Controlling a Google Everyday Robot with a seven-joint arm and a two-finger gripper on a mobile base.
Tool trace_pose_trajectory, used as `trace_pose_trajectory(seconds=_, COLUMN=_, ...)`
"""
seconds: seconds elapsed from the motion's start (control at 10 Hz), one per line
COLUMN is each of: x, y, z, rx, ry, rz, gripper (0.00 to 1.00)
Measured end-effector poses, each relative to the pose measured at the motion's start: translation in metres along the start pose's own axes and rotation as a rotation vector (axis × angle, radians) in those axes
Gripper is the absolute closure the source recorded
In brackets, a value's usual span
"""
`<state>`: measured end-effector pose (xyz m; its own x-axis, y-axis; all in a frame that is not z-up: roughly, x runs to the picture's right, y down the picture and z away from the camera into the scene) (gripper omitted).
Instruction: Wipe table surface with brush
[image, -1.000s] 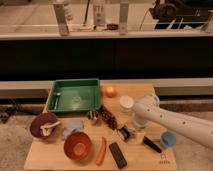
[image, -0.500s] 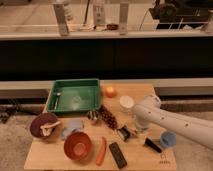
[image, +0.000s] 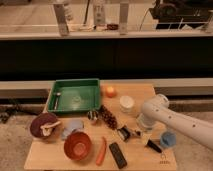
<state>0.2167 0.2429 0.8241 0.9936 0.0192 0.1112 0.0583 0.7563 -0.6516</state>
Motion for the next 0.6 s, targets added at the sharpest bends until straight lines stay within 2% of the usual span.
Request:
trace_pose_trajectory(seconds=0.2, x=-0.0021, y=0.0008, z=0.0029, rx=-0.014, ry=-0.005, rz=0.001, gripper=0.20)
trace_pose_trajectory(seconds=0.3, x=-0.0020, y=0.0014, z=0.0042, rx=-0.020, ry=-0.006, rz=0.003, gripper=0.25)
trace_pose_trajectory(seconds=0.6, x=-0.0005, y=0.0050, z=0.0073, rx=-0.035, ry=-0.005, rz=0.008, gripper=0.51)
